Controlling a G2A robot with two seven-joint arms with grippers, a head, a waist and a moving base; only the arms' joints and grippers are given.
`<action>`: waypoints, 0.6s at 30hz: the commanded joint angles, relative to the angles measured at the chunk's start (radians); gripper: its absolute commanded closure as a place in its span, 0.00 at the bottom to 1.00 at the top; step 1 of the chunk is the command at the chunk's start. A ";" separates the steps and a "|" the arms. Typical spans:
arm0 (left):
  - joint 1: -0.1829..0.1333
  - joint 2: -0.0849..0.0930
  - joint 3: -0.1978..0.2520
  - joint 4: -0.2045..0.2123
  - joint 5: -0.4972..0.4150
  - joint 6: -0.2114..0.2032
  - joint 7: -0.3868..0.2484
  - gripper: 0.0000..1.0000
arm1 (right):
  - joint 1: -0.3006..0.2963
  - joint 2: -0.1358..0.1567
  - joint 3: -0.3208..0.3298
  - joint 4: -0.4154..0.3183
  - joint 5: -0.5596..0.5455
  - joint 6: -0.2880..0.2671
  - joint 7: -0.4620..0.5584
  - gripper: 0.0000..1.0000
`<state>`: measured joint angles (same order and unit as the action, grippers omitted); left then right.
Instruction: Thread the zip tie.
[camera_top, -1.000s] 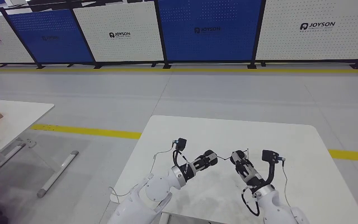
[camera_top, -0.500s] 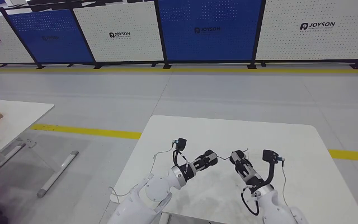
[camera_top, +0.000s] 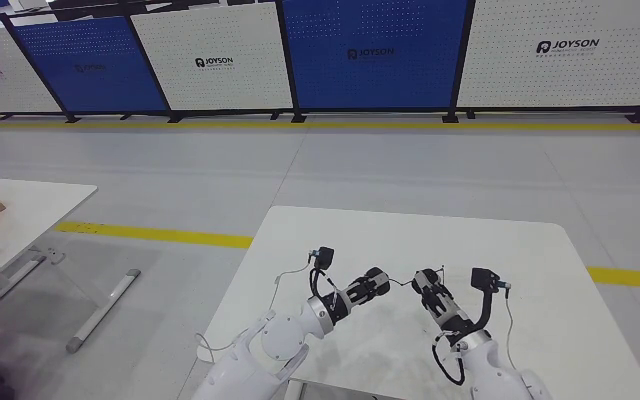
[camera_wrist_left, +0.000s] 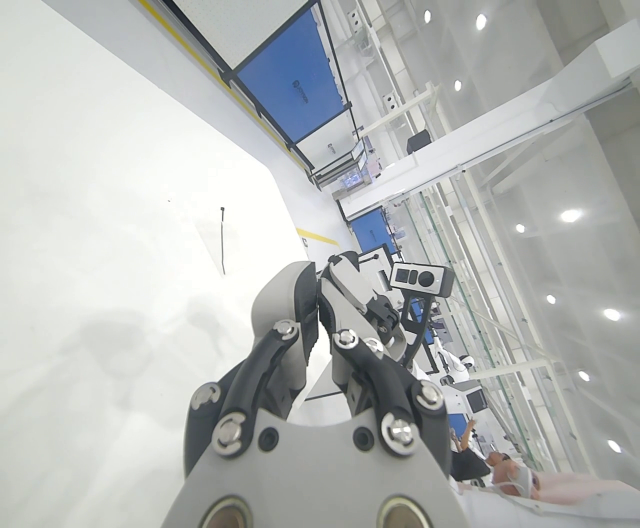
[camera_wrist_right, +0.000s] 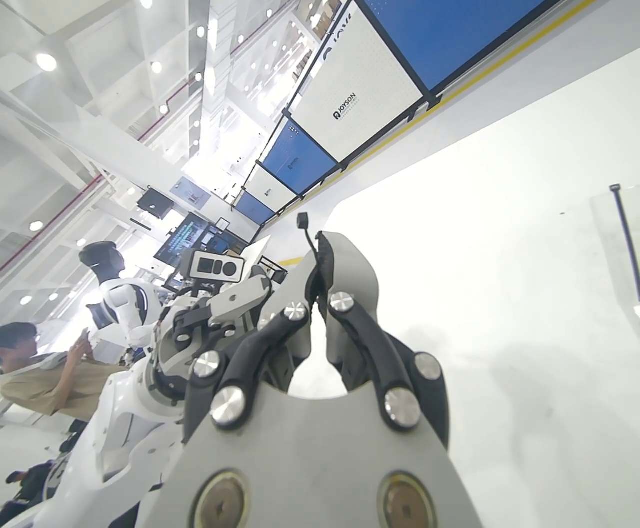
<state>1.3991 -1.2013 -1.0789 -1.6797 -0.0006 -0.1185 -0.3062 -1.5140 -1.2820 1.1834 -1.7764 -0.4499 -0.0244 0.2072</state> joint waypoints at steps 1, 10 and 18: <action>-0.001 -0.001 0.002 0.000 0.001 0.003 0.007 1.00 | 0.003 0.000 0.001 0.003 0.002 0.002 0.002 1.00; -0.009 -0.002 0.014 0.001 0.006 0.019 0.019 1.00 | 0.000 0.002 0.013 -0.005 0.001 -0.007 0.015 0.91; -0.012 -0.004 0.021 -0.001 0.010 0.030 0.030 1.00 | -0.004 0.003 0.019 -0.008 0.002 -0.019 0.022 0.84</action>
<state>1.3876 -1.2048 -1.0587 -1.6802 0.0100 -0.0893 -0.2766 -1.5178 -1.2788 1.2020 -1.7844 -0.4488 -0.0436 0.2296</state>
